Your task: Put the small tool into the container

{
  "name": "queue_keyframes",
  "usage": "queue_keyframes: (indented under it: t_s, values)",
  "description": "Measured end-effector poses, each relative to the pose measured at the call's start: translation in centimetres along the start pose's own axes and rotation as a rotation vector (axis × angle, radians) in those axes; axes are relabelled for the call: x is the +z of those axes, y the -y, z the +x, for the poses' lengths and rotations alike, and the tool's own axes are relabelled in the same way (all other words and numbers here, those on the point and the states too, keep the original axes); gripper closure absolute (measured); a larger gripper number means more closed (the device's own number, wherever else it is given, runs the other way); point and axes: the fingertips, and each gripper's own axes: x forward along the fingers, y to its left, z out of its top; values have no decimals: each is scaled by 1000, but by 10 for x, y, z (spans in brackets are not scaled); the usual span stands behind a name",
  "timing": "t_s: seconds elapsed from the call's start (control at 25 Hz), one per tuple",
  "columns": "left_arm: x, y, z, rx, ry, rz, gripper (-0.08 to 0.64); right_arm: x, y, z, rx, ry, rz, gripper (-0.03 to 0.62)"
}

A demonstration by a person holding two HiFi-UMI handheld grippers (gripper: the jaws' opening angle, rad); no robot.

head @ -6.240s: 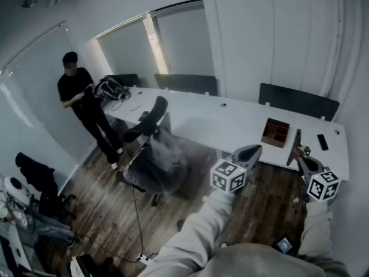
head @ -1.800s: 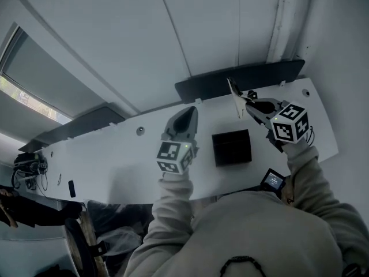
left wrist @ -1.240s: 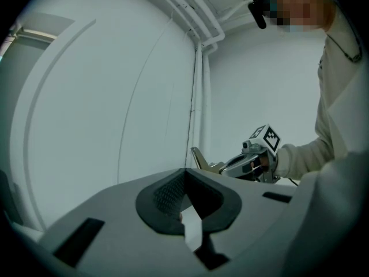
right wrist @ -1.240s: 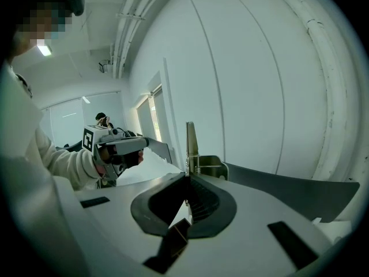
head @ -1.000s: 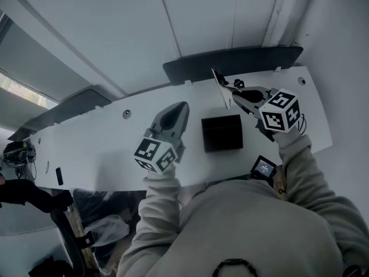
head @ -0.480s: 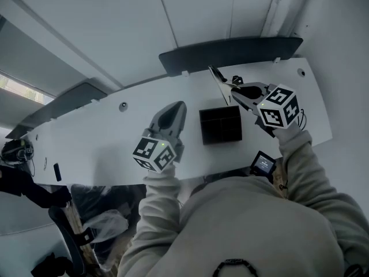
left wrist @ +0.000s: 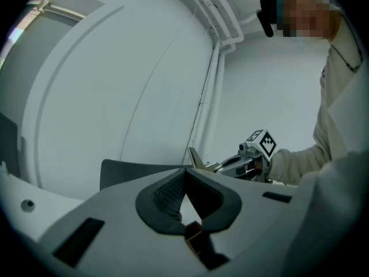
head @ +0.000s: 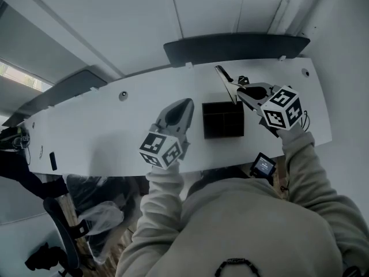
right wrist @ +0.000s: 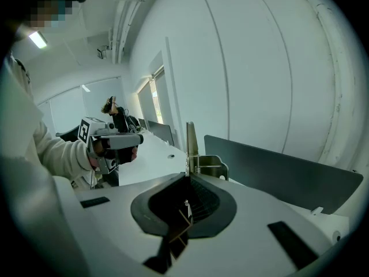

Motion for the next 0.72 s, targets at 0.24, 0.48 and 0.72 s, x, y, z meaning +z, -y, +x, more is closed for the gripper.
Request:
queue_keyframes:
  t_s: [0.24, 0.48, 0.72]
  values:
    - [-28, -10, -4, 13, -26, -54, 563, -19, 3, 14, 8, -58, 1, 571]
    - [-55, -11, -4, 9, -57, -102, 563, -42, 6, 28, 6, -137, -36, 571]
    - [-76, -18, -9, 28, -91, -138, 563, -66, 8, 43, 6, -237, -110, 571]
